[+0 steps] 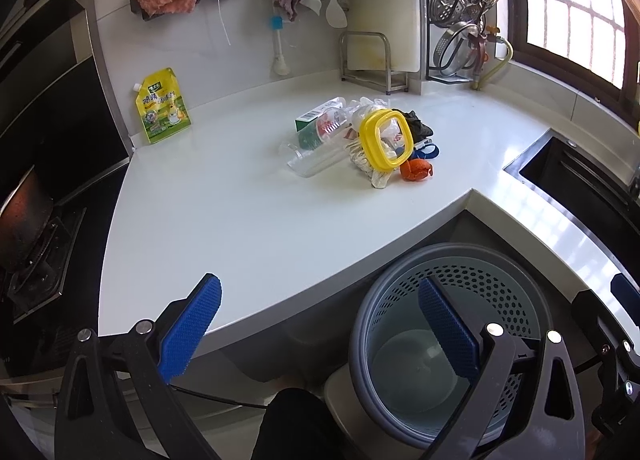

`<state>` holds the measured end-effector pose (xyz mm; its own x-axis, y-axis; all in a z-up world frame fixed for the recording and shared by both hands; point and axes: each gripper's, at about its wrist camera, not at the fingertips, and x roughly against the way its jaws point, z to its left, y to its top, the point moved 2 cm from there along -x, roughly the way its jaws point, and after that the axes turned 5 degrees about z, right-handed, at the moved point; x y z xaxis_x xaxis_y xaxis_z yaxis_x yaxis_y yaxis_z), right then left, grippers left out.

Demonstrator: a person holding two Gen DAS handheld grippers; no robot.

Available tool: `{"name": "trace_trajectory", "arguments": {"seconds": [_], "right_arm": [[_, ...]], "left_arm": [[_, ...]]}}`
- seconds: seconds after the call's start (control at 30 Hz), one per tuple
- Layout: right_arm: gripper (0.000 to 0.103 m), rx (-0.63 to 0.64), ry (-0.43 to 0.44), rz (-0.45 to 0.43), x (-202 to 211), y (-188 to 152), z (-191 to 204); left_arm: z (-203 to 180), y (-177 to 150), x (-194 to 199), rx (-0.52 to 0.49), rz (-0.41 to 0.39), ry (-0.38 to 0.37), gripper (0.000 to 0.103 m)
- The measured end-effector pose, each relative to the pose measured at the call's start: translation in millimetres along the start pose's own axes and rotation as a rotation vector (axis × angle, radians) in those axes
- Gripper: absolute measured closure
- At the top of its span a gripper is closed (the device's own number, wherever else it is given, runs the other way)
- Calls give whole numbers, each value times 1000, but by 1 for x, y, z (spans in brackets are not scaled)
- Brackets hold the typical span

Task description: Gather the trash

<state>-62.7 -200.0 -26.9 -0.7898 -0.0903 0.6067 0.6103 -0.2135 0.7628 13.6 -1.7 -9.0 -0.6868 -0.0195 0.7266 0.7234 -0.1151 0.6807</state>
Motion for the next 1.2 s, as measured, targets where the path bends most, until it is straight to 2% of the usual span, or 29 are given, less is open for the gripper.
{"name": "trace_trajectory", "arguments": {"seconds": [1.2], "right_arm": [[12, -5, 5, 8, -4, -2, -1]], "left_arm": [[1, -1, -1, 0, 7, -2, 6]]}}
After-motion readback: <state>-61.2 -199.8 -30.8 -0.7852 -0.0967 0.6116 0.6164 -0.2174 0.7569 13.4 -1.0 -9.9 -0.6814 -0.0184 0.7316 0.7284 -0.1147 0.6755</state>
